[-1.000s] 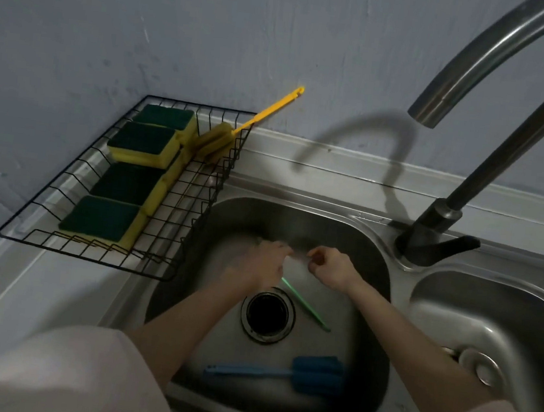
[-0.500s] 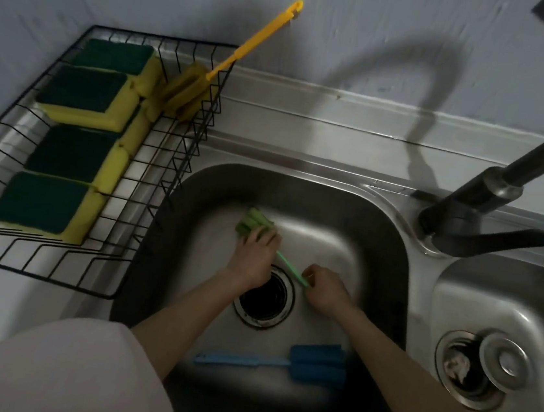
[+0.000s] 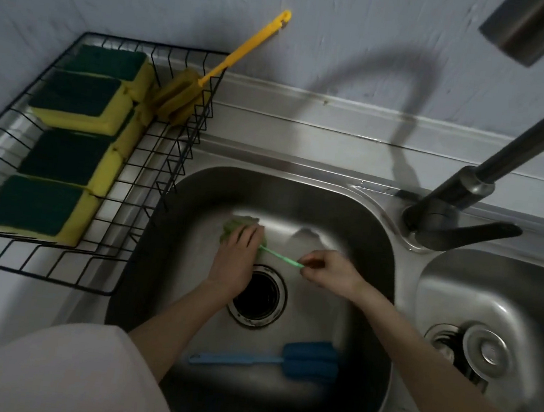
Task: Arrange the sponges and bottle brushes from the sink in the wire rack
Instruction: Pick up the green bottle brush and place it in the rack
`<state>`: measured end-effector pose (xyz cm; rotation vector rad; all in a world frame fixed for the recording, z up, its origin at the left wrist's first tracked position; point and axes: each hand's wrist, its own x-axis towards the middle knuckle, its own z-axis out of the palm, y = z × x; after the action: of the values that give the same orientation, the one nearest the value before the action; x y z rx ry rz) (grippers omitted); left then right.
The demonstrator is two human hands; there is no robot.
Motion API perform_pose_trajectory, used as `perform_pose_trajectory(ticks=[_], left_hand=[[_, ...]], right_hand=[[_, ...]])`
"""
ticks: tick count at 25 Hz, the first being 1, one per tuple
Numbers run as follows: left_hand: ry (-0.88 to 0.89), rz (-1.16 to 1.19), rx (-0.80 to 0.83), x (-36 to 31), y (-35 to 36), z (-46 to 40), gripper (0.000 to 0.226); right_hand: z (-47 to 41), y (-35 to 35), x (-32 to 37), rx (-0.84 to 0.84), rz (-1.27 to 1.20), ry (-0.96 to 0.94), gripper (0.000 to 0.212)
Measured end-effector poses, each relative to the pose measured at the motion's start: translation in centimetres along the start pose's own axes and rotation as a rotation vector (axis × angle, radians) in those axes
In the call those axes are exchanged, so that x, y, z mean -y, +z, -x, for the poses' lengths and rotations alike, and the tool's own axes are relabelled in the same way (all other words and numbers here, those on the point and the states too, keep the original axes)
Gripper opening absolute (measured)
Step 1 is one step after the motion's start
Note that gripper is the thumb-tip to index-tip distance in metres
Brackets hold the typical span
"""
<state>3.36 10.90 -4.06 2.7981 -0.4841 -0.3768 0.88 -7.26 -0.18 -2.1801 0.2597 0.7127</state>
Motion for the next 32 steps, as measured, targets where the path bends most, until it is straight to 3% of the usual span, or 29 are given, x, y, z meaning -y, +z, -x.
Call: perform_pose_trajectory(ticks=[4, 7, 11, 19, 22, 27, 32], left_hand=[[-0.061, 0.049, -0.022, -0.1, -1.1, 1.3, 0.061], [-0.073, 0.099, -0.029, -0.5, -2.5, 2.1, 0.059], [-0.041, 0.113, -0.051, -1.2, -4.9, 3.1, 0.054], [0.019, 0.277, -0.238, -3.5, -11.5, 6.3, 0.066], [0.101, 0.299, -0.316, -3.2, -14.6, 7.3, 0.06], [0.175, 0.197, -0.419, -1.4, -20.1, 7.4, 0.057], [0.134, 0.117, -0.482, 1.7, -23.2, 6.2, 0.054]], right_hand=[[2.2, -2.6, 2.1, 0.045, -0.16, -0.052, 0.025], [4.1, -4.2, 3.5, 0.043, -0.43, -0.064, 0.025], [7.0, -6.3, 5.7, -0.064, -0.682, -0.151, 0.021], [11.7, -6.4, 10.6, -0.255, -0.703, -0.397, 0.017], [12.3, -6.6, 12.7, -0.319, -0.779, -0.445, 0.02], [12.1, -7.1, 16.3, -0.356, -0.945, -0.529, 0.013], [10.1, -6.7, 19.7, -0.331, -0.929, -0.572, 0.013]])
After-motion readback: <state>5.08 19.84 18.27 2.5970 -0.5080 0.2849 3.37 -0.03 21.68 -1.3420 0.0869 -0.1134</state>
